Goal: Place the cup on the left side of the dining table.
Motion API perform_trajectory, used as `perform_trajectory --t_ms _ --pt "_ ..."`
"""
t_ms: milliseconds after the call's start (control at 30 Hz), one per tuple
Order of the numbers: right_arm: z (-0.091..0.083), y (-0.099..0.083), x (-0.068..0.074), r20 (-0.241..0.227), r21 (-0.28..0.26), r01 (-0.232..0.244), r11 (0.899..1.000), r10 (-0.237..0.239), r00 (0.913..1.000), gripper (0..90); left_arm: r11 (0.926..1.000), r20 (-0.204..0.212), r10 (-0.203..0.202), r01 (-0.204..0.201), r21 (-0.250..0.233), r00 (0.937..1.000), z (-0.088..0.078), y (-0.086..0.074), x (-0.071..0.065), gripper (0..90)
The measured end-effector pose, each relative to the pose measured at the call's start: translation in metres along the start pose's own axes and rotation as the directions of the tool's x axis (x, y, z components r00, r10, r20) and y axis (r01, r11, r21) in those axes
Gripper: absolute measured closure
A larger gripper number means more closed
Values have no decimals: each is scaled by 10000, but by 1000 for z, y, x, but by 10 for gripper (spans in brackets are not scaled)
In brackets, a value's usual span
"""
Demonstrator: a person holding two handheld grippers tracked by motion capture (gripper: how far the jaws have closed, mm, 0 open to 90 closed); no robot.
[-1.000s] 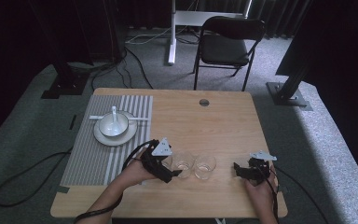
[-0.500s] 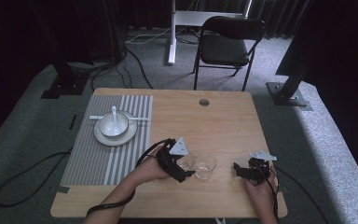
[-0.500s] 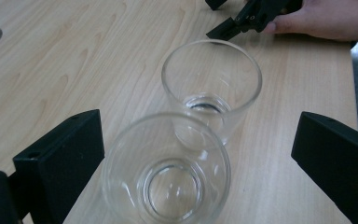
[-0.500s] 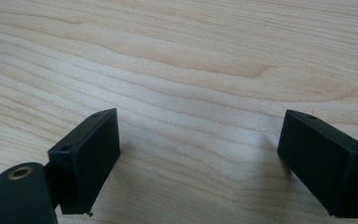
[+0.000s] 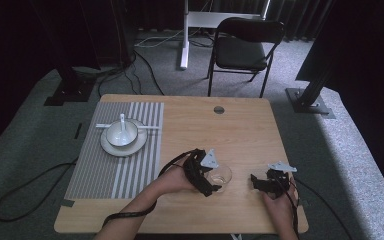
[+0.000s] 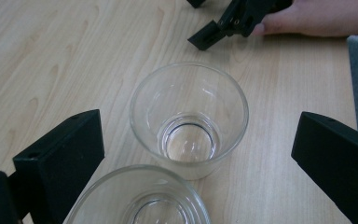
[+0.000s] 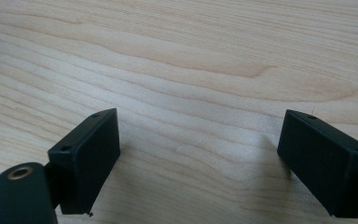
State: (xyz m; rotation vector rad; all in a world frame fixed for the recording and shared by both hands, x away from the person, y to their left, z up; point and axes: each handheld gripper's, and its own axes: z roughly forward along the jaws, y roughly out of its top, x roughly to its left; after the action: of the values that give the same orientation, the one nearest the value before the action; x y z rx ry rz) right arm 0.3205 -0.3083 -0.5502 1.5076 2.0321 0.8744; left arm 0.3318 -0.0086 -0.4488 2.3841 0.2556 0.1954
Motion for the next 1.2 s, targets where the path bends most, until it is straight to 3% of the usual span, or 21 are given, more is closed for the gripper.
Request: perform_trajectory --t_ms 367,733,867,1033,1200 --pt "0 0 0 2 7 -15 10000 15 10000 123 9973 30 34 -36 734 10000 20 8 0 27" --pt "0 0 0 0 2 -14 10000 14 10000 124 9867 20 59 -62 1623 10000 38 14 0 28" --pt "0 0 0 -1 1 -12 10000 12 10000 123 9852 80 55 -68 1712 10000 42 15 1 28" --pt "0 0 0 0 -1 -7 10000 7 10000 124 9805 -240 -169 213 1954 9996 47 17 3 85" --pt "0 0 0 -2 2 -18 10000 18 10000 124 9732 -217 -476 513 2240 9986 49 19 4 157"
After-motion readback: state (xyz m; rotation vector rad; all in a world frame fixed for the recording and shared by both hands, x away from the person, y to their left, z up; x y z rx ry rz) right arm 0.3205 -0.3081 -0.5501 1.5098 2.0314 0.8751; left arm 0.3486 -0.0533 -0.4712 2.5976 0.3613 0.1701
